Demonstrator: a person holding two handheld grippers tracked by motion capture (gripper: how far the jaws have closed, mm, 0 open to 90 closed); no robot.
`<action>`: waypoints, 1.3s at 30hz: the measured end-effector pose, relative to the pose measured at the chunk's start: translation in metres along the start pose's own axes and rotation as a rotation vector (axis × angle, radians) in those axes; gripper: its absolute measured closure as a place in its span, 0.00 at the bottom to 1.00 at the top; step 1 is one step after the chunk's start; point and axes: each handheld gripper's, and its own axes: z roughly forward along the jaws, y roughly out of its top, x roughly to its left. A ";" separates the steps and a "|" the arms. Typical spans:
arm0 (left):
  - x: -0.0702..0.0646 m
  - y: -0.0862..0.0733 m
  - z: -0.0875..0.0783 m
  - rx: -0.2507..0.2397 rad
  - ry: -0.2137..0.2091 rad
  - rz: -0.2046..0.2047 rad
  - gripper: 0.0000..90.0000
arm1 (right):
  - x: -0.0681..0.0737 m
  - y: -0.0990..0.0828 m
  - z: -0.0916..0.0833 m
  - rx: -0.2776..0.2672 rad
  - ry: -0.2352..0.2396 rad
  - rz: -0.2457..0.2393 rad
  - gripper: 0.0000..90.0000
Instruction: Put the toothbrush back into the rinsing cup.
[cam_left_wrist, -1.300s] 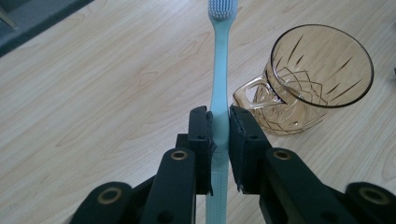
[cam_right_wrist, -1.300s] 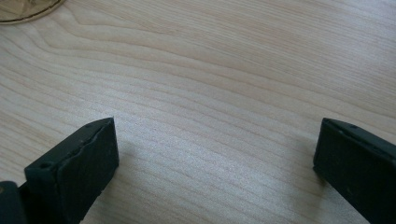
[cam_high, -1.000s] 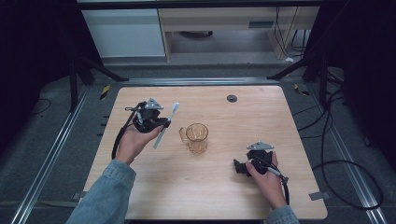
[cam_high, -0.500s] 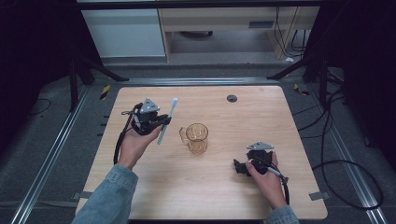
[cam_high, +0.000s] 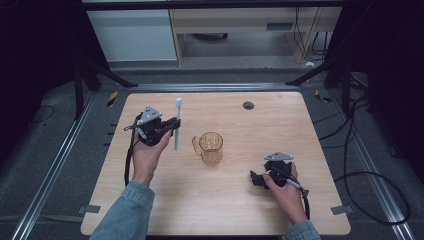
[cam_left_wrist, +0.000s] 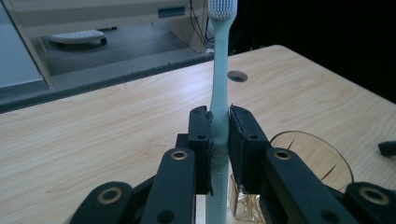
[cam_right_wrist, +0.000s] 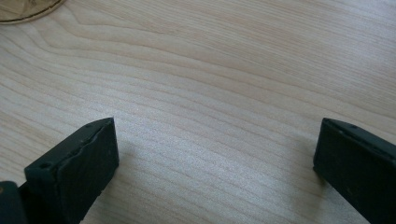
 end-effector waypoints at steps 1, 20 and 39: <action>0.000 0.000 0.000 -0.011 0.004 -0.007 0.88 | 0.000 0.000 0.000 0.000 -0.001 0.002 0.00; 0.012 -0.003 -0.004 -0.146 0.001 -0.145 0.88 | 0.000 0.000 0.000 0.000 0.000 0.001 0.00; 0.013 -0.011 -0.003 -0.255 -0.019 -0.251 0.88 | 0.000 0.000 0.000 0.000 0.001 0.002 0.00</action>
